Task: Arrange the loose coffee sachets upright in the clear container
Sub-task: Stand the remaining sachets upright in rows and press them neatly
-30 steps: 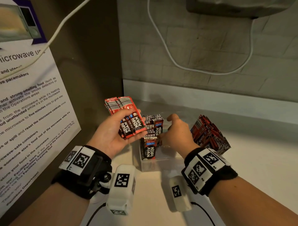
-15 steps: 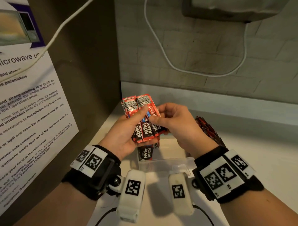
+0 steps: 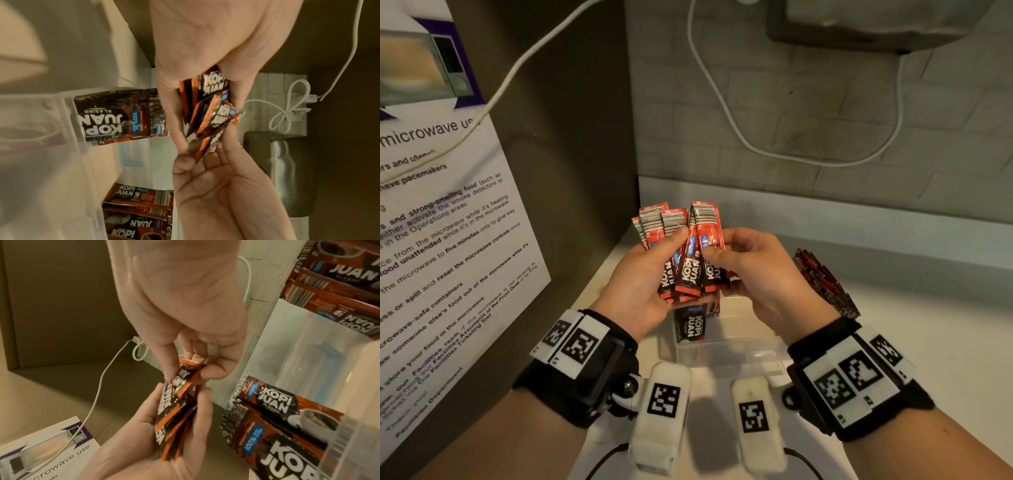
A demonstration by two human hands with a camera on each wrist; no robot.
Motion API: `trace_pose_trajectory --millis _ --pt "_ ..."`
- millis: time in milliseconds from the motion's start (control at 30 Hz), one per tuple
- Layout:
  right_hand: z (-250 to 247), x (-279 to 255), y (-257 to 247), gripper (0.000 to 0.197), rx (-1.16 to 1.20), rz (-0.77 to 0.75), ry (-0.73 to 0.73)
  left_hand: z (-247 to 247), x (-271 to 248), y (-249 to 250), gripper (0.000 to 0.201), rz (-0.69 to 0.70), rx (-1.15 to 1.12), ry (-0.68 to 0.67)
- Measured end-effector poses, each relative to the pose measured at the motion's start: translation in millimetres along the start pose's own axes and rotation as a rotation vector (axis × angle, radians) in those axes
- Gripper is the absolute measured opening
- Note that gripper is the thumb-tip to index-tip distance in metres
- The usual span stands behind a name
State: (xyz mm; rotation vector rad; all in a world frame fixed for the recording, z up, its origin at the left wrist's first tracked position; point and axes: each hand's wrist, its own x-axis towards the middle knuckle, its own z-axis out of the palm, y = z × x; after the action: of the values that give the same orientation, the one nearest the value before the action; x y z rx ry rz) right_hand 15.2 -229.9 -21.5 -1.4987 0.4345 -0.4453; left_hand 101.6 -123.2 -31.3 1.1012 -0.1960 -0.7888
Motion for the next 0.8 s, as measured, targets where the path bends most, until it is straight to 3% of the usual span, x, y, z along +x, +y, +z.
trace_pose_trajectory --millis 200,333,467,700,800 --pt "1.7 1.5 -0.8 0.020 -0.005 -0.018 0.038 -1.2 0.2 -1.0 0.029 0.010 0.055 -0.048" --pt "1.7 1.3 -1.7 0.021 0.008 -0.011 0.014 -2.6 2.1 -0.8 0.037 0.045 0.058 -0.028" --pt "2.3 1.3 -2.0 0.016 -0.018 0.000 0.004 -0.9 3.3 -2.8 0.031 0.053 0.057 -0.006" --pt "-0.3 3.8 -1.0 0.013 -0.023 -0.005 0.103 -0.3 1.3 0.5 0.023 0.004 0.011 -0.035" --pt "-2.6 4.7 -3.5 0.013 0.064 -0.081 0.141 -2.2 2.6 1.1 0.021 -0.019 -0.003 -0.045"
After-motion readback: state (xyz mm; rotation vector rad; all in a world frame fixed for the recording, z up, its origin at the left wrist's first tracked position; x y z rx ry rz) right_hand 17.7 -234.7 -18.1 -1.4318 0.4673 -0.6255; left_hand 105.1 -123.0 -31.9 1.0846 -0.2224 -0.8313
